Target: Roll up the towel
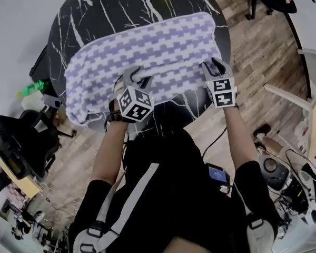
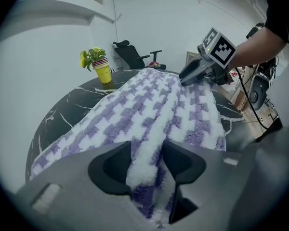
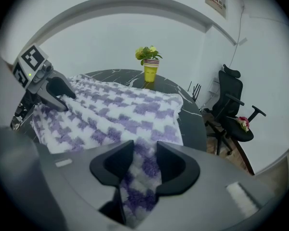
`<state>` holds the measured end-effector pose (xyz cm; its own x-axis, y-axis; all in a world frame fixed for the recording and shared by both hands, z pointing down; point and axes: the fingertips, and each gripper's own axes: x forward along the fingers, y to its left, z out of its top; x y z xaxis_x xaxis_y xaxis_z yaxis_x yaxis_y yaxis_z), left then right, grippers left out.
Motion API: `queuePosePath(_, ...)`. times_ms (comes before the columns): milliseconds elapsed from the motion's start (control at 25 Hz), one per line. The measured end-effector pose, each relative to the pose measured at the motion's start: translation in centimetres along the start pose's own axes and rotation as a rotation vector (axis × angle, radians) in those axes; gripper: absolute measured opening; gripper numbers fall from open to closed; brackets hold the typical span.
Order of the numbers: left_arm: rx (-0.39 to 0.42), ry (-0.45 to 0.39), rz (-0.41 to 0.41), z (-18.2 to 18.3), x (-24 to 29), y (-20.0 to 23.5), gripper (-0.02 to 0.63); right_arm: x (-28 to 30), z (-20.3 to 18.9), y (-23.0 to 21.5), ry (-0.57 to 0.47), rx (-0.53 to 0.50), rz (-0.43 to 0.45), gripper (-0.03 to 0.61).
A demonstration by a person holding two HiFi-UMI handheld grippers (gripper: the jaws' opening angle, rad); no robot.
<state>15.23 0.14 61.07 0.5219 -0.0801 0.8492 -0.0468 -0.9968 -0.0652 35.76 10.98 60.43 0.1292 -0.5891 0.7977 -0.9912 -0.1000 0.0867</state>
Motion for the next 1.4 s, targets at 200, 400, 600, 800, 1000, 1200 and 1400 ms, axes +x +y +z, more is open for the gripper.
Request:
queuePosePath(200,0.026,-0.053,0.03,1.2,-2.3,-1.1,0.216,-1.1,-0.3,0.4,-0.025,0.012,-0.013,0.155)
queuePosePath(400,0.072,-0.104,-0.078,2.4,-4.4,-6.0,0.153,-3.9,-0.3,0.2,-0.061,0.036,-0.035,0.153)
queuePosePath(600,0.121,-0.055,-0.233,0.9,-3.4,-11.3,0.153,-6.9,-2.6,0.0,-0.054,0.063,-0.061,0.152)
queuePosePath(800,0.132,0.0,-0.259,-0.3,-2.1,-12.3,0.153,-7.6,-6.2,0.8,-0.017,0.116,-0.047,0.146)
queuePosePath(1000,0.138,0.037,-0.262,-1.2,-1.5,-12.3,0.153,-6.0,-8.1,-0.1,0.025,0.147,-0.062,0.144)
queuePosePath(1200,0.14,0.063,-0.322,-1.8,-1.7,-13.2,0.155,-5.3,-7.3,-0.6,0.029,0.11,-0.062,0.147)
queuePosePath(1400,0.146,0.062,-0.336,-1.9,-1.8,-13.8,0.155,-6.0,-7.8,-0.4,0.042,0.093,-0.074,0.147)
